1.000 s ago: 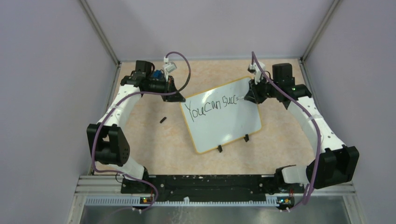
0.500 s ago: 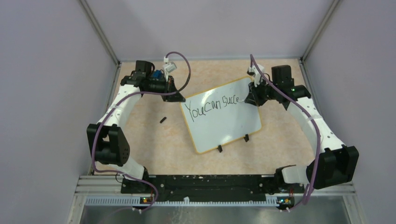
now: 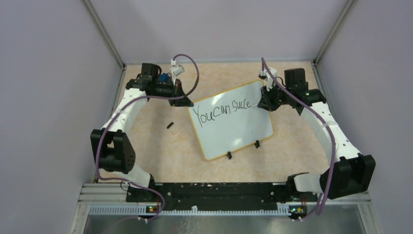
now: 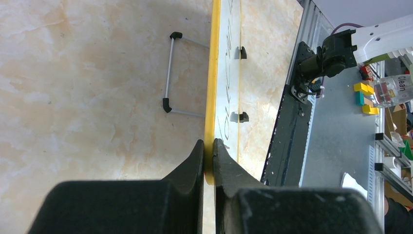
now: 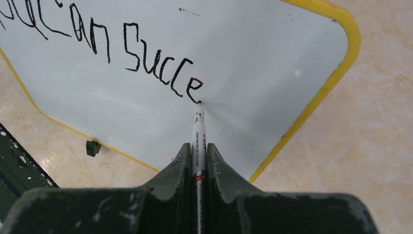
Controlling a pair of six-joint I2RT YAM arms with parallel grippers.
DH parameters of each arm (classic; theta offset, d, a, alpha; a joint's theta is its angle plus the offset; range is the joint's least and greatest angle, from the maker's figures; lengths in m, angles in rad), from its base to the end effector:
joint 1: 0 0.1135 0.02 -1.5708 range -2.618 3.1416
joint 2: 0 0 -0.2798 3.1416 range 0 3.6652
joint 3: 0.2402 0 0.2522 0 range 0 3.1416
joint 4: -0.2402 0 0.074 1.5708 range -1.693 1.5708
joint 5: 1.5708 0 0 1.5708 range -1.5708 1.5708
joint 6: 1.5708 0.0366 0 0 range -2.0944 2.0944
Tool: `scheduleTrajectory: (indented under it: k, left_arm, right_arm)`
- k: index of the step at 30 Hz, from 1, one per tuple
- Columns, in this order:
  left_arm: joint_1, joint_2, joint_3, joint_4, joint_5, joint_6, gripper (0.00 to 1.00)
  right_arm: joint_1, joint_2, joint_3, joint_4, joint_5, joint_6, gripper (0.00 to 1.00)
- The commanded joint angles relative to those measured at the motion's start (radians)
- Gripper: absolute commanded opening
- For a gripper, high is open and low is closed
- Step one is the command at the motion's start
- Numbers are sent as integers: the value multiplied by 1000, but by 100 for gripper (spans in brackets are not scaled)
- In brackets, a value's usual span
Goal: Write a sentence on the whiteboard
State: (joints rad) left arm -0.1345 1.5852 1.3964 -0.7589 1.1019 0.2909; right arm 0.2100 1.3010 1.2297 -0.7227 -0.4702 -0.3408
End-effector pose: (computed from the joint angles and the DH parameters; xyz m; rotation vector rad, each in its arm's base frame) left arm 0.3214 -0.0764 0.3327 0.8711 2.0151 -1.2650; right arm 0.2594 0.0722 0.3495 -0.8411 2.1489 0.4875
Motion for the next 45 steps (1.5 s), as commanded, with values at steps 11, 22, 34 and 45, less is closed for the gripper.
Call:
scheduleTrajectory:
  k: [11,22,34,45]
  left_arm:
    - [-31,-22,-21,-7,-4,33,0]
    - [-31,-24,-28,-5,-10,34,0]
    - [-31,-20,-26,-2,-8,33,0]
    - [-31,-19,-25,-2,-8,31,0]
  right_arm:
    - [-27,-23,75,21,-7,-7,0]
    - [-26,8,53,50,-4,-6,0]
    - [-58,11,75,37,36,-17,0]
    - [-59,21,92,65,8,6,0]
